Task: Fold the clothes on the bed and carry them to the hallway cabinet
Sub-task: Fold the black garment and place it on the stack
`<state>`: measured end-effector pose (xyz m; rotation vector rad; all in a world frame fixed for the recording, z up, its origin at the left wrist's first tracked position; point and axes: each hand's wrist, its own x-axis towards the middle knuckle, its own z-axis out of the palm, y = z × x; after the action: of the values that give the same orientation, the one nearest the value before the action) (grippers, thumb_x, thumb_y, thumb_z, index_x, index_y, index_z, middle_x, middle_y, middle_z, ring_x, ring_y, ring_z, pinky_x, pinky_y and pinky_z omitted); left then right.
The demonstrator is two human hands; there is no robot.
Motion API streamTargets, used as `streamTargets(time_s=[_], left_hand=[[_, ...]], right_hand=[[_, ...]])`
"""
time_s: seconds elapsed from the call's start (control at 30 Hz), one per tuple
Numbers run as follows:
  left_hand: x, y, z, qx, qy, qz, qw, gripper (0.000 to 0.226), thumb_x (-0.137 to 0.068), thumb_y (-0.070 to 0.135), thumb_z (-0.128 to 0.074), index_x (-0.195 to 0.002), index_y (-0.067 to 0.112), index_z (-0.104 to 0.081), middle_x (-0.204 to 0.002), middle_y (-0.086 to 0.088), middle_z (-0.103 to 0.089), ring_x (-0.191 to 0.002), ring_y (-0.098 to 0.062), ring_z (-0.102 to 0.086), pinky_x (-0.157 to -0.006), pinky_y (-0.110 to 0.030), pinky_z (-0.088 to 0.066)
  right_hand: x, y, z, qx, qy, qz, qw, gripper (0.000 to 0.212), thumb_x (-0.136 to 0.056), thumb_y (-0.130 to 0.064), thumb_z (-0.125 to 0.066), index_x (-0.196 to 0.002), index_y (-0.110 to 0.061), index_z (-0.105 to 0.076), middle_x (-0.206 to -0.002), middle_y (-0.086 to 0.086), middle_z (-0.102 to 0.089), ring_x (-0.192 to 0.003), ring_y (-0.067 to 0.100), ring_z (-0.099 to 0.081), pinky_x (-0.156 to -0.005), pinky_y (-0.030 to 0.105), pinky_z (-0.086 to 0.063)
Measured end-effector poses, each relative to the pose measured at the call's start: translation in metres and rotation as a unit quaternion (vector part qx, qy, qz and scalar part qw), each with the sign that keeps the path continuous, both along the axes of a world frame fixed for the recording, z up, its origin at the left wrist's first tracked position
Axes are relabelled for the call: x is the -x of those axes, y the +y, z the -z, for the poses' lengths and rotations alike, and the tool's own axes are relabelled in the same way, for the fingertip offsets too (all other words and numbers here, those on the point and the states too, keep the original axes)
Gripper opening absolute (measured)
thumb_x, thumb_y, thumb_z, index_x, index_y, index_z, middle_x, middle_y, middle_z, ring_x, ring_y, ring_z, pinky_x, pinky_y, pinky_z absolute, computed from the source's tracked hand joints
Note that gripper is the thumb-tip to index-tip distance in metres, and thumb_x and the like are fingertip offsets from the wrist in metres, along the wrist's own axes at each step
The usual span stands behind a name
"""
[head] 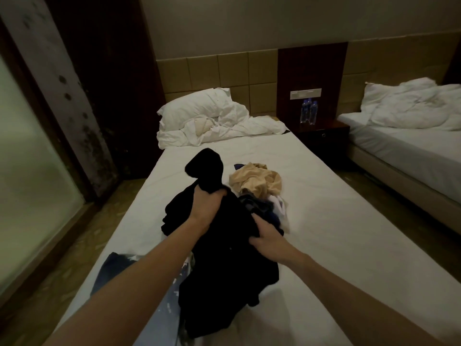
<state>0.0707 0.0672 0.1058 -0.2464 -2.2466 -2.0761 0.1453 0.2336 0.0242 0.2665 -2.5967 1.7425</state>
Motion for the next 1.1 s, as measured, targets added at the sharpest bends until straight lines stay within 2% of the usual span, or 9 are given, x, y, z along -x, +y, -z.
streamTargets(time_s=[0.1, 0.2, 0.37, 0.53, 0.63, 0.7, 0.77, 0.9, 1.1], left_hand=[[0.002, -0.021, -0.010, -0.009, 0.023, 0.017, 1.000, 0.039, -0.073, 0.002, -0.069, -0.111, 0.005, -0.060, -0.096, -0.013, -0.067, -0.087, -0.019, -0.065, -0.077, -0.028, -0.052], [0.007, -0.040, -0.018, -0.028, 0.025, 0.018, 0.999, 0.036, -0.079, 0.000, -0.064, -0.113, 0.006, -0.055, -0.085, -0.004, -0.062, -0.082, -0.021, -0.061, -0.069, -0.028, -0.050], [0.008, -0.056, -0.029, -0.058, -0.009, 0.006, 0.998, 0.016, -0.085, -0.005, -0.060, -0.091, 0.010, -0.064, -0.076, -0.003, -0.066, -0.070, -0.020, -0.061, -0.061, -0.026, -0.049], [0.007, -0.067, -0.042, 0.049, 0.082, 0.031, 0.995, 0.052, -0.065, 0.004, -0.066, -0.109, 0.031, -0.065, -0.109, -0.003, -0.065, -0.095, -0.022, -0.065, -0.082, -0.037, -0.055], [0.005, -0.065, -0.048, 0.079, 0.083, 0.054, 0.992, 0.027, -0.082, -0.002, -0.062, -0.096, 0.019, -0.069, -0.089, -0.001, -0.068, -0.081, -0.018, -0.063, -0.071, -0.027, -0.050], [0.004, -0.066, -0.054, 0.079, 0.043, 0.070, 0.994, 0.007, -0.085, 0.011, -0.065, -0.090, 0.014, -0.068, -0.082, -0.005, -0.065, -0.078, -0.021, -0.061, -0.068, -0.028, -0.046], [0.007, -0.074, -0.055, 0.083, -0.022, 0.108, 0.990, 0.021, -0.081, 0.027, -0.074, -0.099, 0.016, -0.069, -0.093, -0.008, -0.068, -0.084, -0.022, -0.065, -0.073, -0.030, -0.049], [0.006, -0.090, -0.052, 0.088, -0.132, 0.228, 0.961, 0.030, -0.083, 0.030, -0.078, -0.107, 0.015, -0.070, -0.098, -0.007, -0.069, -0.083, -0.021, -0.067, -0.069, -0.028, -0.053], [0.004, -0.097, -0.053, 0.107, -0.058, 0.203, 0.971, 0.029, -0.090, 0.044, -0.067, -0.090, 0.014, -0.068, -0.078, -0.002, -0.056, -0.064, -0.015, -0.052, -0.052, -0.022, -0.037]], right_hand=[[0.003, 0.016, -0.023, -0.024, 0.035, 0.116, 0.992, 0.029, -0.089, 0.004, -0.050, -0.111, -0.013, -0.059, -0.095, -0.009, -0.061, -0.089, -0.006, -0.057, -0.075, 0.004, -0.038], [0.008, 0.042, -0.042, -0.032, 0.084, 0.222, 0.971, 0.021, -0.087, 0.003, -0.051, -0.093, -0.013, -0.062, -0.092, 0.003, -0.068, -0.084, 0.019, -0.062, -0.063, 0.016, -0.042], [0.006, 0.064, -0.077, -0.057, 0.139, 0.276, 0.949, 0.022, -0.091, 0.001, -0.047, -0.091, -0.014, -0.063, -0.081, -0.004, -0.065, -0.075, 0.010, -0.059, -0.058, 0.017, -0.042], [0.001, 0.076, -0.110, -0.132, 0.157, 0.198, 0.959, 0.016, -0.100, -0.029, -0.048, -0.115, -0.028, -0.053, -0.103, 0.002, -0.064, -0.093, 0.018, -0.060, -0.082, 0.035, -0.047], [-0.006, 0.089, -0.129, -0.242, 0.113, 0.091, 0.959, 0.054, -0.082, -0.066, -0.061, -0.128, -0.047, -0.040, -0.112, -0.004, -0.048, -0.101, 0.014, -0.053, -0.089, 0.033, -0.045], [-0.010, 0.095, -0.137, -0.306, 0.082, 0.028, 0.948, 0.068, -0.075, -0.068, -0.068, -0.132, -0.050, -0.035, -0.113, -0.006, -0.038, -0.102, 0.011, -0.049, -0.091, 0.028, -0.045], [-0.010, 0.101, -0.137, -0.348, 0.079, 0.005, 0.934, 0.059, -0.080, -0.059, -0.069, -0.130, -0.042, -0.043, -0.117, -0.005, -0.033, -0.102, 0.013, -0.050, -0.094, 0.024, -0.045], [-0.003, 0.100, -0.138, -0.325, 0.168, 0.089, 0.926, 0.018, -0.098, -0.025, -0.058, -0.106, -0.011, -0.065, -0.105, 0.001, -0.051, -0.094, 0.019, -0.057, -0.084, 0.025, -0.041], [0.002, 0.092, -0.152, -0.144, 0.092, 0.194, 0.966, 0.041, -0.102, -0.038, -0.046, -0.098, 0.002, -0.057, -0.083, 0.010, -0.059, -0.078, 0.025, -0.058, -0.068, 0.037, -0.039]])
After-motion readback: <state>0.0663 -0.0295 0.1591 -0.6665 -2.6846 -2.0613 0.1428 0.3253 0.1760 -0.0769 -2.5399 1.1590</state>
